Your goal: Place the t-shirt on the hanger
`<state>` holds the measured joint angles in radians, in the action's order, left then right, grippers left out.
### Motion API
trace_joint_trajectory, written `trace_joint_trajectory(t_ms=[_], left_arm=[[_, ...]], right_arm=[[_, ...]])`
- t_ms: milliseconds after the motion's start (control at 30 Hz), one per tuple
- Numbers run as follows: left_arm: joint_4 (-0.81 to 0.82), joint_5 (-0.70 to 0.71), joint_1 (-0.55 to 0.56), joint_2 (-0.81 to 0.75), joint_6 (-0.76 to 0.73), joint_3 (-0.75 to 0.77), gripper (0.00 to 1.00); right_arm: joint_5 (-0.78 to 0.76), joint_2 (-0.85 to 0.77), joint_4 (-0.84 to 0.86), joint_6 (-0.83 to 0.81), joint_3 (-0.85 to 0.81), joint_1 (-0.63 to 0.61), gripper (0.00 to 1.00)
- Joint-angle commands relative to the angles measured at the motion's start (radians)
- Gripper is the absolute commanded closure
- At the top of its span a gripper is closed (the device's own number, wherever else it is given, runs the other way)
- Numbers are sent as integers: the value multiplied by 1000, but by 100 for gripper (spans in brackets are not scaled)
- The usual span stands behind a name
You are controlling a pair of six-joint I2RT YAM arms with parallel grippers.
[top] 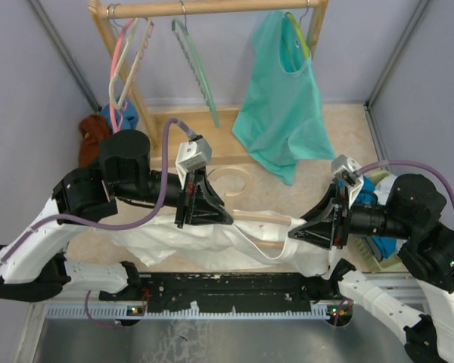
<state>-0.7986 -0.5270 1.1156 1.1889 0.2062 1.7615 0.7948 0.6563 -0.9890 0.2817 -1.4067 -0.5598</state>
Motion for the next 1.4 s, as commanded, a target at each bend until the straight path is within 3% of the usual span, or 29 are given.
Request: trace_joint_trajectory(t_ms=[0, 100, 200, 333, 433, 533, 700, 967, 1233, 1367], left_arm=[[105, -5, -1, 3, 5, 40, 100], [104, -3, -1, 13, 6, 37, 100], [102, 18, 0, 20, 4, 33, 100], [87, 99, 0, 1, -4, 26, 99], [70, 162, -1, -21, -4, 26, 83], [47, 220, 0, -50, -7, 23, 76], [-15, 331, -1, -103, -4, 15, 74], [-96, 500, 0, -183, 11, 6, 62], [-152, 585, -1, -145, -6, 73, 58], [-233, 805, -2, -141, 28, 103, 58]], right_arm=[[46, 3, 53, 13, -3, 4, 76], [67, 3, 77, 24, -5, 4, 81], [73, -4, 92, 30, -5, 4, 100], [31, -16, 72, 18, -18, 4, 100], [10, -28, 71, 21, -22, 3, 100], [-13, -40, 72, 25, -33, 4, 100], [-40, -47, 78, 33, -52, 3, 100], [-86, -26, 63, 26, -101, 4, 100], [-136, 30, 45, 2, -158, 3, 100], [-208, 51, -8, -21, -217, 3, 100]])
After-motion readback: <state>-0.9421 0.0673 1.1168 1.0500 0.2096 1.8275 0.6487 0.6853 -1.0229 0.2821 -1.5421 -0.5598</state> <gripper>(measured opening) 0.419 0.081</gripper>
